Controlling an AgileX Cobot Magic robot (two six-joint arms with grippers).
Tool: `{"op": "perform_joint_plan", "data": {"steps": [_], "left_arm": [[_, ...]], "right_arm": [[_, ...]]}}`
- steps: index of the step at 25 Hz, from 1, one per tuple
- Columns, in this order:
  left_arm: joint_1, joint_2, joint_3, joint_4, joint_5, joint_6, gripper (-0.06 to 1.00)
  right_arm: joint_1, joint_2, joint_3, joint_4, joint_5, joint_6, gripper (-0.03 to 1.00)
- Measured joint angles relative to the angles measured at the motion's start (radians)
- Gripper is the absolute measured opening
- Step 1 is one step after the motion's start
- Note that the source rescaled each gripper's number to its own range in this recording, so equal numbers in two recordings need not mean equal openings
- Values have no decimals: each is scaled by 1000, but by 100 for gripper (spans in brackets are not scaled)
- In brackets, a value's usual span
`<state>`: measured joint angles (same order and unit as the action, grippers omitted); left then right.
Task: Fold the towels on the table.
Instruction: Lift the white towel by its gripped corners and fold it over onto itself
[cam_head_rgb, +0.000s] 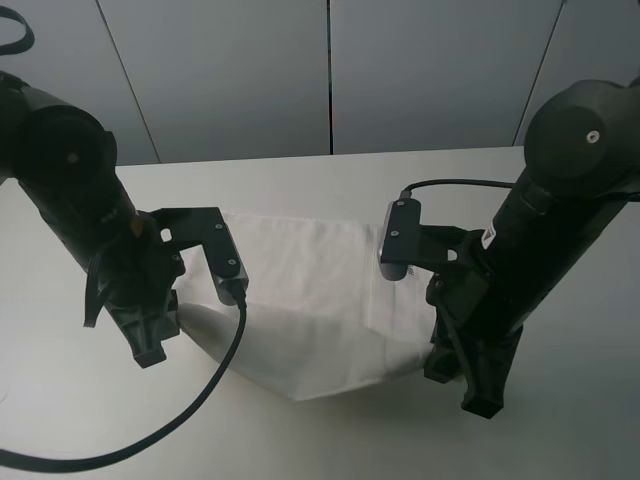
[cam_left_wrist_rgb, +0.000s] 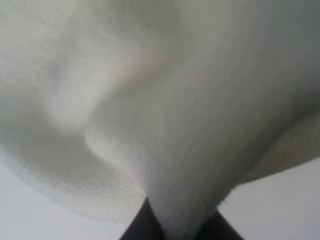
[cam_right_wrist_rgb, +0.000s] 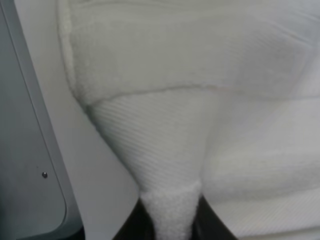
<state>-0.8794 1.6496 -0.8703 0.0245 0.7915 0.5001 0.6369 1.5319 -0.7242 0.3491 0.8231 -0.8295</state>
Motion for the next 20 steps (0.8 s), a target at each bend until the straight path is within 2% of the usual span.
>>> {"op": "perform_joint_plan", "data": {"steps": [12,20], "left_arm": [[41,-40,0,-2,-78,-295,1],[112,-52,0,-15,-120,-449,1]], "right_arm": [[0,-16,-50,-3,-9,354,0],[0,-16,-50,-145,-102,685,0]]}}
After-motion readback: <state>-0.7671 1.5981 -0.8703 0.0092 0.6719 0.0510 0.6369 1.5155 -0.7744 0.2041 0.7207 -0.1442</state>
